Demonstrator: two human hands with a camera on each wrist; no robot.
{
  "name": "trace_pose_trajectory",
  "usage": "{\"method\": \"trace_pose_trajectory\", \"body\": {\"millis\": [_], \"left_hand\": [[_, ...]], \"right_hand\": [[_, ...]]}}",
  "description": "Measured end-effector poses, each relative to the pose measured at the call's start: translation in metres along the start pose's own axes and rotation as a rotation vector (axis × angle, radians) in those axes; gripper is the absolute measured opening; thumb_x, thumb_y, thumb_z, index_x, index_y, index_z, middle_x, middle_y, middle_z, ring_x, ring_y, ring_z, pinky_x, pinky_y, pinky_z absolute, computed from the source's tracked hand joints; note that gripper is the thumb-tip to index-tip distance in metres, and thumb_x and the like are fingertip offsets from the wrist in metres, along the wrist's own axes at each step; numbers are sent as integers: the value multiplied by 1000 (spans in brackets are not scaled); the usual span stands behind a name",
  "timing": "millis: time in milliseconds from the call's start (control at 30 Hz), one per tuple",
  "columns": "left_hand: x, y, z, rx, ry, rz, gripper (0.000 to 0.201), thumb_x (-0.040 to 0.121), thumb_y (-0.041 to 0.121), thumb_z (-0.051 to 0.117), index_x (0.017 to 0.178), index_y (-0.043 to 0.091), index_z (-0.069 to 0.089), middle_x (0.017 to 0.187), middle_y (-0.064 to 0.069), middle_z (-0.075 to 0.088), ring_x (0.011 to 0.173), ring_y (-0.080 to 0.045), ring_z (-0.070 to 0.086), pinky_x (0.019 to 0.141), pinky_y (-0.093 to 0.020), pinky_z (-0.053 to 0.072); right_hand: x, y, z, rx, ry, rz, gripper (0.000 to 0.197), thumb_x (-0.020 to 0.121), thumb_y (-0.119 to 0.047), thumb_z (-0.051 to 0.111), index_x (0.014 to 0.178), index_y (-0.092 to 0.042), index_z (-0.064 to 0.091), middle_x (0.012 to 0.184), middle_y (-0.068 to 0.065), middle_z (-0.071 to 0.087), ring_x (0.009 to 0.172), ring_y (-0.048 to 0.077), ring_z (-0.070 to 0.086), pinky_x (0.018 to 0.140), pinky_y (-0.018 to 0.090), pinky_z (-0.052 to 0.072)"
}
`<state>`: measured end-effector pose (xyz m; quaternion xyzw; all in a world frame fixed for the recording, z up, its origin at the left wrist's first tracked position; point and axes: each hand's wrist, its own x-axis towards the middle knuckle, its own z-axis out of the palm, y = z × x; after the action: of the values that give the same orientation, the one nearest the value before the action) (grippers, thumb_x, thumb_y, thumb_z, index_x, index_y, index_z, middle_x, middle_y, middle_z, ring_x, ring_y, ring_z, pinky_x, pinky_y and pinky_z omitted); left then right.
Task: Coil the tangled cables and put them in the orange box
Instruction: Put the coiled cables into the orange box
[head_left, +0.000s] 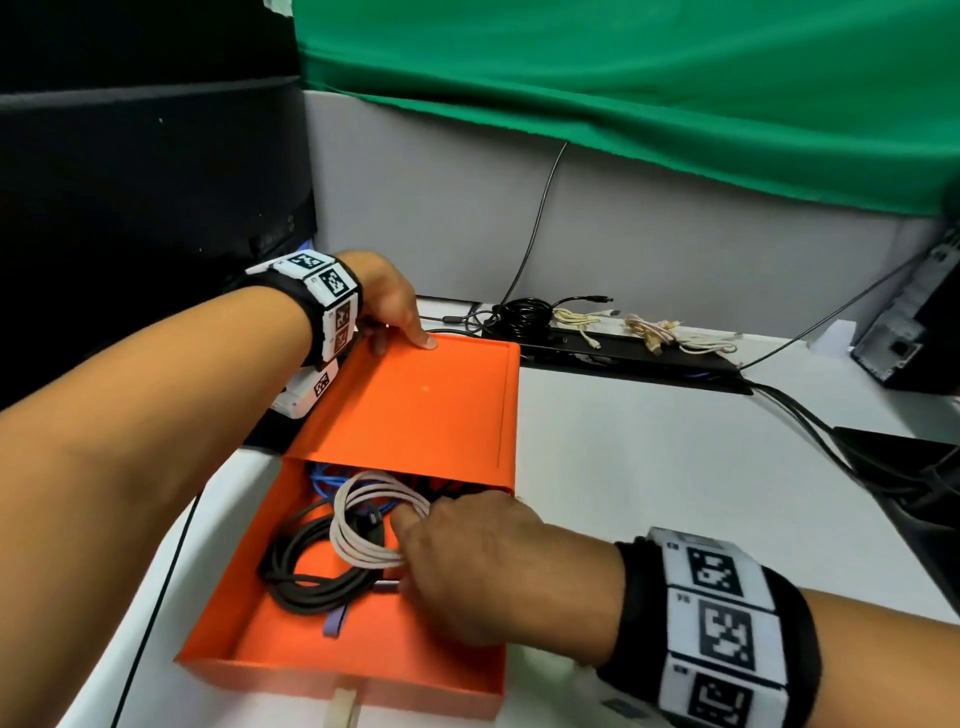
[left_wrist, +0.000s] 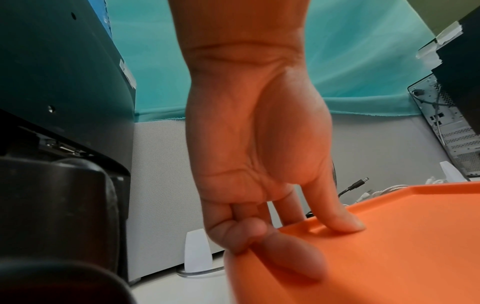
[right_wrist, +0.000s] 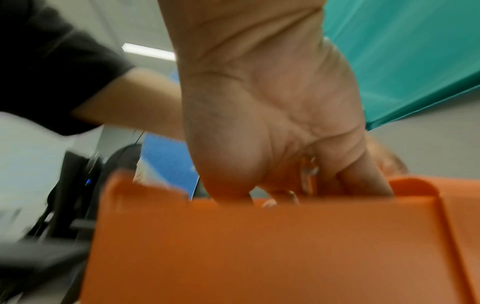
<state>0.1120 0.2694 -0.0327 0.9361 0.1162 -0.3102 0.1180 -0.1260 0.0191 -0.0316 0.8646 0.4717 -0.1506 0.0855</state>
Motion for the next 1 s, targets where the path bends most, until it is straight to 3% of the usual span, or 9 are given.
{"method": "trace_pose_trajectory", "body": {"millis": [100, 167, 233, 300, 400, 533, 633, 800, 1000], "left_hand": [[-4, 1, 1, 4, -15, -23, 70, 73, 68, 73, 114, 11, 71, 112, -15, 75, 76, -24, 58, 72, -32, 44], [-5, 3, 1, 2, -2, -16, 60, 83, 61, 70, 114, 9, 70, 106, -17, 75, 70, -21, 58, 63, -28, 43], [-7, 4, 1, 20, 13, -15, 50, 89, 57, 66, 109, 11, 71, 94, -13, 73, 64, -18, 60, 58, -25, 41], [-11, 5, 1, 25, 15, 9, 45, 92, 55, 64, 105, 13, 72, 87, -8, 73, 60, -14, 63, 56, -24, 42], [-14, 7, -1, 9, -8, 32, 39, 94, 51, 63, 104, 16, 73, 82, 1, 75, 55, -10, 65, 58, -23, 43], [-8, 5, -1, -12, -28, 46, 35, 94, 49, 64, 105, 17, 73, 97, -6, 76, 53, -10, 66, 56, -22, 42], [-4, 3, -2, -9, -26, 57, 36, 93, 51, 65, 104, 17, 73, 106, -13, 77, 56, -12, 66, 56, -23, 42], [-2, 3, -5, -29, -31, 70, 33, 93, 48, 66, 103, 19, 74, 79, 6, 77, 56, -9, 68, 56, -22, 43], [-2, 2, -6, -49, -49, 64, 36, 91, 48, 68, 109, 18, 74, 91, 4, 77, 59, -10, 71, 52, -20, 44]], "right_hand": [[-10, 15, -28, 73, 17, -15, 48, 102, -50, 47, 138, -18, 44, 122, 13, 62, 107, 36, 59, 74, 38, 41], [-16, 38, -57, 208, 14, -3, 43, 99, -58, 48, 120, -22, 56, 104, 1, 68, 95, 25, 62, 73, 35, 45], [-13, 75, -85, 406, 60, 44, 37, 99, -55, 53, 97, -20, 63, 84, -1, 74, 79, 21, 71, 71, 35, 53], [11, 128, -96, 500, 189, 175, 31, 99, -45, 58, 86, -18, 63, 79, 3, 76, 72, 23, 74, 66, 35, 55], [73, 220, -89, 262, 410, 438, 19, 97, -32, 62, 97, -14, 68, 98, 8, 73, 94, 30, 69, 73, 33, 51], [137, 301, -57, 90, 356, 560, 33, 96, -29, 61, 127, -17, 59, 129, 11, 59, 120, 35, 55, 95, 43, 50], [168, 339, -35, 60, 292, 605, 26, 90, -33, 63, 114, -22, 60, 122, 9, 65, 109, 33, 62, 94, 46, 54], [186, 343, -22, 145, 220, 637, 28, 89, -25, 66, 113, -12, 67, 112, 12, 70, 102, 33, 66, 86, 36, 53], [176, 351, -17, 331, 213, 686, 33, 82, -36, 79, 104, -12, 74, 104, 8, 73, 98, 29, 67, 81, 31, 49]]}}
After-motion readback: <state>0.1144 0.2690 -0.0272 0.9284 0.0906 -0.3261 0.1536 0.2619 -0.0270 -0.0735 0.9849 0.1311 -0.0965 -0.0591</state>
